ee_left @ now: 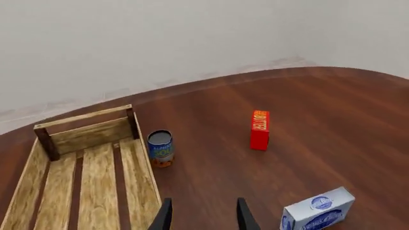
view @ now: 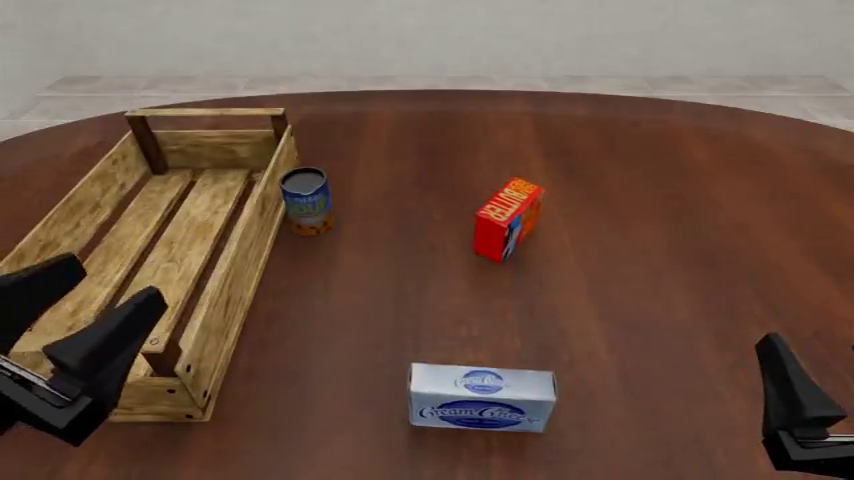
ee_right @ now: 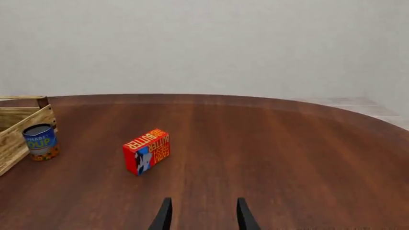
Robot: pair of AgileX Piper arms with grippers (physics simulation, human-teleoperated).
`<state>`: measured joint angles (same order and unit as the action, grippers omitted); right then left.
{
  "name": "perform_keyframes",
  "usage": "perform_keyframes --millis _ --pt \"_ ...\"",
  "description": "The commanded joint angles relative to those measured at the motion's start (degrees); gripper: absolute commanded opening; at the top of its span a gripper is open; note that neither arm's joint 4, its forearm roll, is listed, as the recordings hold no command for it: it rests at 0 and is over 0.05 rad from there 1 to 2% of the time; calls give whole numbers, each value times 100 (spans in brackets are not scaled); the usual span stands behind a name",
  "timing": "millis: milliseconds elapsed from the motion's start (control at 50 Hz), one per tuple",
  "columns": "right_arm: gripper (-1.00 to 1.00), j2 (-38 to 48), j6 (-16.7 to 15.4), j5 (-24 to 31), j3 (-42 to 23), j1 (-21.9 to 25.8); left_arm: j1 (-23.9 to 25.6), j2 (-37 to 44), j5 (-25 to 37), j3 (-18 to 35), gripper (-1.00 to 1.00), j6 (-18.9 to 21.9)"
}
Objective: Pick up the cream cheese and put it in the tray.
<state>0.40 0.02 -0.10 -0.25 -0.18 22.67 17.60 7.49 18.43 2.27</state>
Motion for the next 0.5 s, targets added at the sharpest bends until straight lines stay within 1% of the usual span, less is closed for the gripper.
perform_keyframes --millis 20,80,120,140,200,240,300,320,500 --pt "100 0 7 0 0 -1 446 834 -338 235 100 109" --pt "100 0 19 0 1 -2 529 1068 -392 289 100 54" --pt "100 -1 18 0 1 -2 631 1200 -476 302 100 259" --pt "100 -1 18 0 1 -3 627 1249 -492 314 100 191" --pt "100 -1 13 0 0 -3 661 1449 -530 429 100 190" --pt "100 0 11 1 0 -6 805 1628 -619 449 100 286" --pt "100 1 10 1 0 -5 904 1777 -667 468 100 319" --pt "100 1 9 1 0 -4 1001 1980 -743 463 100 418" --pt "100 1 8 1 0 -4 1174 2271 -850 516 100 448"
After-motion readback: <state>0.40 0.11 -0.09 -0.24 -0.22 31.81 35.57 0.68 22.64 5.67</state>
